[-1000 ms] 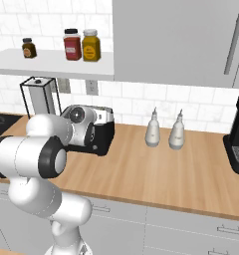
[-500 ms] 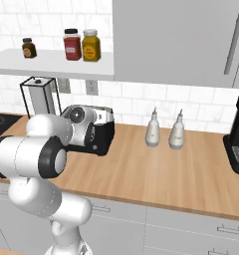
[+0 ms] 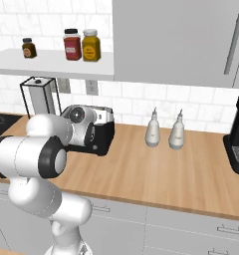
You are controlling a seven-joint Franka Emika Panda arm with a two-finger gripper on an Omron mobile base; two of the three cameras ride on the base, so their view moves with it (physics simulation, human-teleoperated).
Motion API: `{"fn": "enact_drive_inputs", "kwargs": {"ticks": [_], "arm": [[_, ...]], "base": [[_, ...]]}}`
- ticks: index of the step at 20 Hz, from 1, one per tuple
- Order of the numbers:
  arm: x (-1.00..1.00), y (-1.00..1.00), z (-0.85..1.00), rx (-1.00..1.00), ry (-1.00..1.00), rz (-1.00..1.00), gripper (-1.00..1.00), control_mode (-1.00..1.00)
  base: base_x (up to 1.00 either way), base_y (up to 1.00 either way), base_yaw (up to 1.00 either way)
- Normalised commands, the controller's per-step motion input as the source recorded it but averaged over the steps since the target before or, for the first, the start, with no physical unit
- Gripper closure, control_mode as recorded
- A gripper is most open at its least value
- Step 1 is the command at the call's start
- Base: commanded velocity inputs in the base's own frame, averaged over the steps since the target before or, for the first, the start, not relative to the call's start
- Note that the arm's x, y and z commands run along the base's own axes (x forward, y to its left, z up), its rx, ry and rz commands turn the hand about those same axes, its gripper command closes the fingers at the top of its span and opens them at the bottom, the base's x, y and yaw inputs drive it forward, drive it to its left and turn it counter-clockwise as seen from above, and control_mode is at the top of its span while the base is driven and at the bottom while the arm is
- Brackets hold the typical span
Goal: Start the toaster. Once the lever pops up, take the bread to the plate on the dining counter.
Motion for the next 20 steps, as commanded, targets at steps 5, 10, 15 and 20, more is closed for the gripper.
{"fn": "enact_drive_inputs", "kwargs": {"ticks": [5, 10, 15, 20], "arm": [[0.0, 0.0, 0.0, 0.0, 0.0, 0.0, -1.0, -1.0], [0.0, 0.0, 0.0, 0.0, 0.0, 0.0, -1.0, -1.0], [0.0, 0.0, 0.0, 0.0, 0.0, 0.0, -1.0, -1.0], [0.0, 0.0, 0.0, 0.0, 0.0, 0.0, -1.0, -1.0]], "base": [[0.0, 0.0, 0.0], [0.0, 0.0, 0.0], [0.0, 0.0, 0.0], [0.0, 0.0, 0.0]]}}
